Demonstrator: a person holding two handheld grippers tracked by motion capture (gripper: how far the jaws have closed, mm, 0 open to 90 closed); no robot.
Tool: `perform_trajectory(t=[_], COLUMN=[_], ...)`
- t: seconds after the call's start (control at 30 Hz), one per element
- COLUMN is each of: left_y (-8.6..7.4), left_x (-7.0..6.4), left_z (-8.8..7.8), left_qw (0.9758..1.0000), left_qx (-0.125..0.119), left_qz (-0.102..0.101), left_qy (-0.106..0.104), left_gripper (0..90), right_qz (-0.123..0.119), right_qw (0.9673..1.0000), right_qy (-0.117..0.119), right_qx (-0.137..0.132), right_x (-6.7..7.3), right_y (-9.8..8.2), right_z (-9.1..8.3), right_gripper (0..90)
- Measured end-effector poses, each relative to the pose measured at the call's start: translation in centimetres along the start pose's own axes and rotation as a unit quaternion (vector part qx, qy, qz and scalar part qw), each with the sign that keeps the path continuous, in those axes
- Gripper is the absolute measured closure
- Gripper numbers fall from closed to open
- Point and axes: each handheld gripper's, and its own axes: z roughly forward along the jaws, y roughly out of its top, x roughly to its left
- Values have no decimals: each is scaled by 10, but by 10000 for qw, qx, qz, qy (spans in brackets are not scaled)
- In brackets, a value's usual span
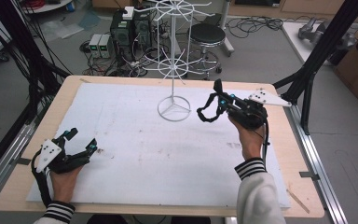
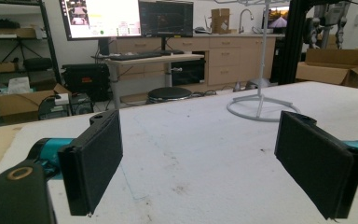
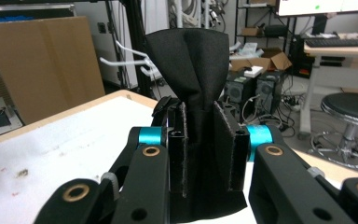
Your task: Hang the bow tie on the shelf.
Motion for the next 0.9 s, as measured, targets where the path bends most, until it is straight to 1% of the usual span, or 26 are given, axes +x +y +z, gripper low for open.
perform_trajectory(t=[0.13,0.17,0.2,0.27,0.33,0.4,0.43,0.5,0.53,0.57,0.63,0.73,0.77,0.8,0.87,0.9], left_y=[0,0,0,0,0,0,0,0,0,0,0,0,0,0,0,0], left_x=[0,0,0,0,0,0,0,0,0,0,0,0,0,0,0,0], left_z=[0,0,0,0,0,0,0,0,0,0,0,0,0,0,0,0], left_qw=[10000,10000,10000,10000,10000,10000,10000,10000,10000,10000,10000,10000,10000,10000,10000,10000], left_qx=[2,1,0,1,2,2,-5,-6,-4,-7,-7,9,7,7,4,1], left_qz=[0,-1,-2,-3,0,2,3,4,2,1,0,6,4,3,-3,-6], left_qy=[0,0,1,0,-2,-3,-1,-3,-1,-1,-1,-4,-5,-4,-5,-4], left_gripper=[155,155,155,155,155,155,155,155,155,155,155,155,155,155,155,155], right_qz=[-77,-132,-132,-185,-192,-259,-259,-257,-297,-297,-368,-370,-370,-436,-453,-469], right_qw=[9999,9998,9998,9997,9997,9995,9995,9994,9992,9992,9990,9989,9989,9987,9986,9985], right_qy=[88,107,107,143,155,202,202,230,277,277,269,289,289,264,272,282], right_qx=[-6,-41,-41,-11,9,-32,-32,-20,-2,-2,0,35,35,74,89,95], right_x=[5,8,8,12,13,17,17,20,22,22,25,26,26,28,28,28], right_y=[10,14,14,20,22,28,28,32,35,35,38,41,41,43,43,44], right_z=[12,17,17,26,28,39,39,46,53,53,60,72,72,77,79,83], right_gripper=[761,761,761,761,761,761,761,761,761,761,761,761,761,761,761,761])
